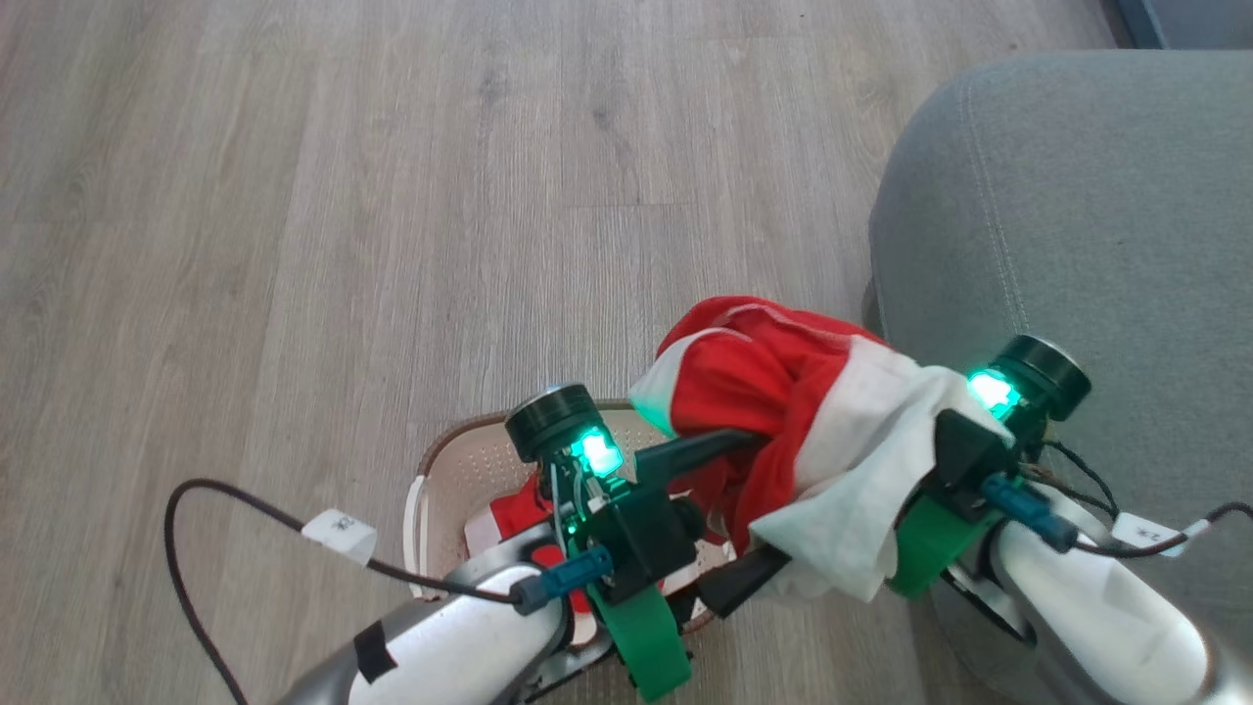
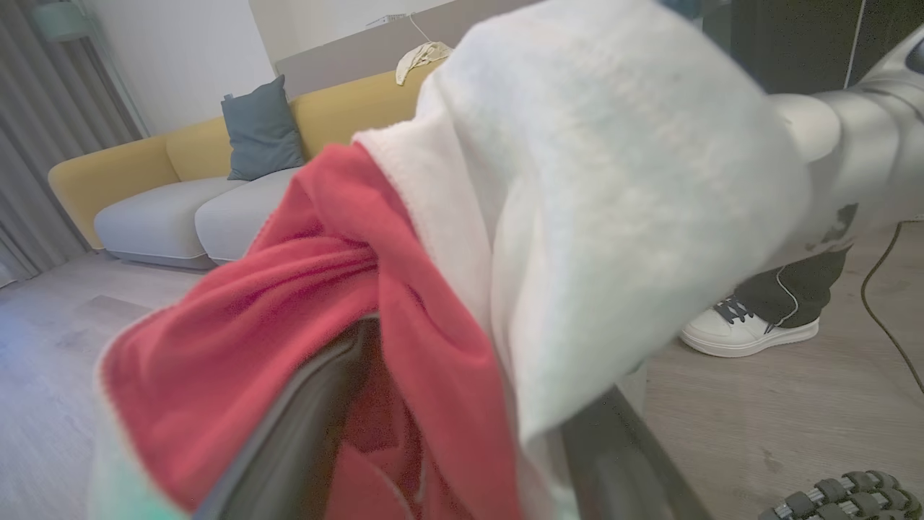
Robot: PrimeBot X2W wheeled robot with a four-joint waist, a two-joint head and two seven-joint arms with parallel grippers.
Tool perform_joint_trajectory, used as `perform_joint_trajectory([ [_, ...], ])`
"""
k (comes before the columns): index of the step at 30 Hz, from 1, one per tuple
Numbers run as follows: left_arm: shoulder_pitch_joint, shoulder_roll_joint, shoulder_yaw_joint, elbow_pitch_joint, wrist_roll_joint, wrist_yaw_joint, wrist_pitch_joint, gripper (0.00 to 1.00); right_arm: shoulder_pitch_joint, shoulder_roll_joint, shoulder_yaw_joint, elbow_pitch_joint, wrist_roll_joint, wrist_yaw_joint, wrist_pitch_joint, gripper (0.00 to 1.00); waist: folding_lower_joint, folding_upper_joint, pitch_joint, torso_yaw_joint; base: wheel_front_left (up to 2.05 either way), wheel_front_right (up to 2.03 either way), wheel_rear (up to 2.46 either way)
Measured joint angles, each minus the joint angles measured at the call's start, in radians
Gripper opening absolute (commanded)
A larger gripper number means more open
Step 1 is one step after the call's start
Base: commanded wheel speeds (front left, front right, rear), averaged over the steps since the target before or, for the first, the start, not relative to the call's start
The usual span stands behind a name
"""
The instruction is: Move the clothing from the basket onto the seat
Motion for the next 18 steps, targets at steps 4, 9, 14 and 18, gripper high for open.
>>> perform_joint_trajectory([
  [4,0.006,-0.006,0.016,0.015,0.011,0.000,0.000,1.00,0.019,0.003,-0.027,0.011,0.039,0.000,0.000,0.00,0.0000,0.0000,-0.007,-0.003,0.00,0.00,0.00],
  [9,0.054,-0.010,0.056,0.045,0.020,0.000,0.000,1.00,0.045,0.028,-0.081,0.024,0.078,0.000,0.000,0.00,0.0000,0.0000,-0.028,-0.011,0.00,0.00,0.00],
  [14,0.121,-0.010,0.078,0.087,0.020,0.000,0.000,1.00,0.084,0.035,-0.158,0.034,0.108,0.000,0.000,0.00,0.0000,0.0000,-0.053,-0.020,0.00,0.00,0.00],
  [18,0.151,-0.013,0.099,0.120,0.018,0.000,0.000,1.00,0.100,0.037,-0.233,0.039,0.125,0.000,0.000,0.00,0.0000,0.0000,-0.063,-0.022,0.00,0.00,0.00],
])
